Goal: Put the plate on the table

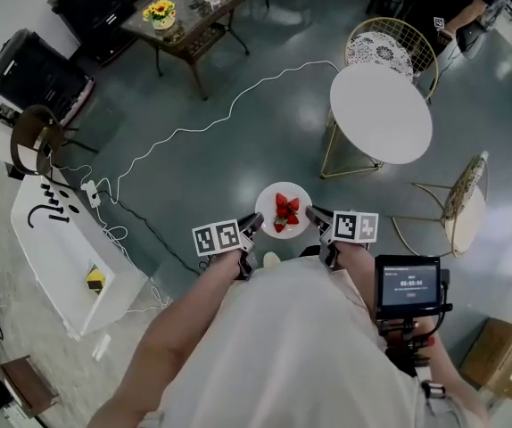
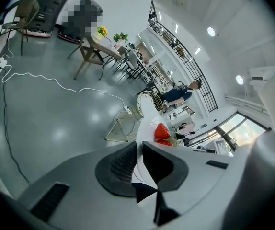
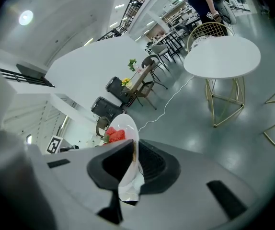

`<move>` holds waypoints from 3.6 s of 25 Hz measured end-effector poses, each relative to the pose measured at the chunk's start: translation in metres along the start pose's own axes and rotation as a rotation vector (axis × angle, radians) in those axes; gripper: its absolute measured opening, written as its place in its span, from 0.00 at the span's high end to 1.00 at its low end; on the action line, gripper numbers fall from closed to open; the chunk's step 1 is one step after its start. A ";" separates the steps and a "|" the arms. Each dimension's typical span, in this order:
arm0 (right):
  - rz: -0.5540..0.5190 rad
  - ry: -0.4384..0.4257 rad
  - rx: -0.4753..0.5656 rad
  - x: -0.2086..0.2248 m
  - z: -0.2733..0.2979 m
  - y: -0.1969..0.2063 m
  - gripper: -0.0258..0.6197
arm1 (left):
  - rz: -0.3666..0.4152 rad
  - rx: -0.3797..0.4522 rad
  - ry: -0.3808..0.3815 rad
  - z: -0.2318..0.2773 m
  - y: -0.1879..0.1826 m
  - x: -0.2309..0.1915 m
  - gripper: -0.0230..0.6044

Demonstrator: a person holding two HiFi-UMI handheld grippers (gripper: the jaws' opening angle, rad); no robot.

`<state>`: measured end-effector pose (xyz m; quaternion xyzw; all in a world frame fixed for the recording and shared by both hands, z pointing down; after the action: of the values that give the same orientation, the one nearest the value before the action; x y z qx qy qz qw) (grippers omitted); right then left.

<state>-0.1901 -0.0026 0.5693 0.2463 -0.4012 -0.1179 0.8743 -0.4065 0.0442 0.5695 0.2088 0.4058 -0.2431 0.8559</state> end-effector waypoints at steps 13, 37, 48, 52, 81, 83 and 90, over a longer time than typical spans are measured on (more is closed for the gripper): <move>0.015 -0.033 -0.032 0.027 0.041 -0.048 0.90 | -0.018 0.011 -0.039 0.032 -0.053 0.000 0.90; 0.143 -0.011 0.003 0.128 0.065 -0.163 0.90 | 0.012 -0.145 -0.093 0.161 -0.167 0.053 0.90; 0.209 0.118 0.181 0.189 0.075 -0.252 0.90 | 0.167 -0.290 0.009 0.270 -0.271 0.102 0.90; 0.253 0.165 0.243 0.198 0.086 -0.275 0.90 | 0.226 -0.356 0.042 0.297 -0.308 0.114 0.90; 0.514 0.405 0.633 0.234 0.072 -0.187 0.90 | 0.578 -0.740 0.151 0.399 -0.281 0.132 0.90; 0.524 0.406 0.648 0.239 0.070 -0.188 0.90 | 0.592 -0.758 0.150 0.408 -0.279 0.137 0.90; 0.599 0.423 0.687 0.266 0.048 -0.176 0.90 | 0.631 -0.828 0.123 0.448 -0.253 0.157 0.90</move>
<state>-0.0548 -0.2759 0.6751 0.4123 -0.2838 0.3298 0.8004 -0.2022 -0.4436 0.6656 -0.0212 0.4350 0.2200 0.8729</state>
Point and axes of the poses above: the fingertips, and each gripper's own axes: z forward along the fingers, x to its right, y out of its underside, the point moved 6 cm from there along -z, backward along the fingers, and after that the axes turned 12 degrees about -z, right-handed, at the moved point
